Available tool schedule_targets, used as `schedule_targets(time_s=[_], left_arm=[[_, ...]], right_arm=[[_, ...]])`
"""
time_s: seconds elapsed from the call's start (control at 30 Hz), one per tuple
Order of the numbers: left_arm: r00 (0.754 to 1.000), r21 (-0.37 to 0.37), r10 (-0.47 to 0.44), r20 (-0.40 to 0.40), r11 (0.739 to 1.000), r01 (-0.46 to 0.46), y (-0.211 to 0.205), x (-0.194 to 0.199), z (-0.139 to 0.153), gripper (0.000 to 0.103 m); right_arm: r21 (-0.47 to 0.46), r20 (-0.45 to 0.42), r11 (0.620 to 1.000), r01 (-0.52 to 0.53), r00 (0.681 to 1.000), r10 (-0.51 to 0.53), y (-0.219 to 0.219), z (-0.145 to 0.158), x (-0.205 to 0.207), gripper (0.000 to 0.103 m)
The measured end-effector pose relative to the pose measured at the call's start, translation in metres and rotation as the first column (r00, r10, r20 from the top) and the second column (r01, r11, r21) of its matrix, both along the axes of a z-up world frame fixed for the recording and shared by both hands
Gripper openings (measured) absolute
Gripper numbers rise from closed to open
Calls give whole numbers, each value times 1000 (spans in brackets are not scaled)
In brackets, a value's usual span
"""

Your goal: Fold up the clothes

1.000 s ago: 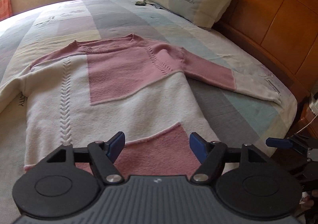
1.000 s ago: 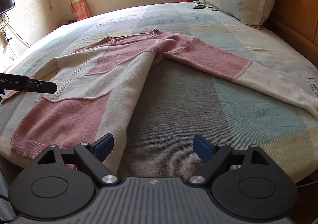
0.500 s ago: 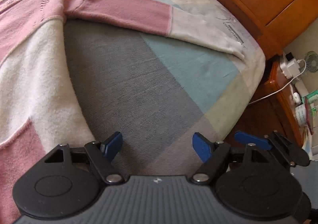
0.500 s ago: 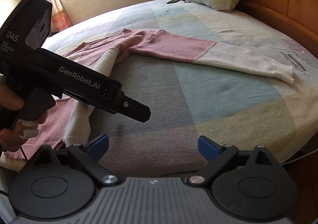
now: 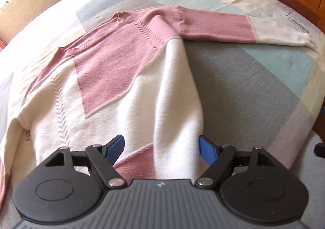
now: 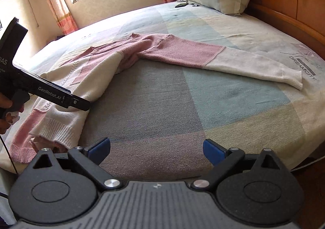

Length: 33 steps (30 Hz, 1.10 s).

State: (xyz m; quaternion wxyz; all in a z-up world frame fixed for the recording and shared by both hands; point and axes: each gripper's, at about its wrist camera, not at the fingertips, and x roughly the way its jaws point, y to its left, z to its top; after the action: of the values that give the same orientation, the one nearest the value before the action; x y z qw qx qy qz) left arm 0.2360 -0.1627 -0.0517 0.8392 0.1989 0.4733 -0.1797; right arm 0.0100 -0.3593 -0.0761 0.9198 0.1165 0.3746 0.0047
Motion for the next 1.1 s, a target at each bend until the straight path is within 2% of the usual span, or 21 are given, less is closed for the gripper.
schedule_targets(time_s=[0.1,0.27,0.67,0.7,0.77,0.87,0.93,1.03,1.1], left_arm=[[999,-21,40,-7,999,-40,21,7,0,86],[1000,-38,-1,13,999,1,13,7,4,86],[989,-25,119,92,993,-117,49,25,2,87],[986,-19,138,99,990,-137,55,27,1,87],[966,24,234,108,971,-238,85,36,-2,85],[943,-5,329,55,944,-329,124,41,-6,84],[941,-64,335,35,941,-333,134,35,-3,84],[946,-116,322,44,942,-315,132,23,4,85],[950,-157,309,47,942,-298,128,15,8,86]], right_arm=[[0,-8,1000,3,1000,-3,0,-1,1,100],[6,-17,1000,11,1000,-10,2,-3,5,100],[2,-4,1000,-4,1000,4,6,4,5,100],[5,-4,1000,-4,1000,4,5,4,5,100],[16,-5,1000,-5,1000,5,4,4,7,100],[49,1,999,-23,1000,23,7,3,12,100],[78,8,996,-43,999,42,10,3,15,100],[121,18,990,-72,997,70,14,3,21,100],[195,33,976,-101,995,97,16,3,29,100]])
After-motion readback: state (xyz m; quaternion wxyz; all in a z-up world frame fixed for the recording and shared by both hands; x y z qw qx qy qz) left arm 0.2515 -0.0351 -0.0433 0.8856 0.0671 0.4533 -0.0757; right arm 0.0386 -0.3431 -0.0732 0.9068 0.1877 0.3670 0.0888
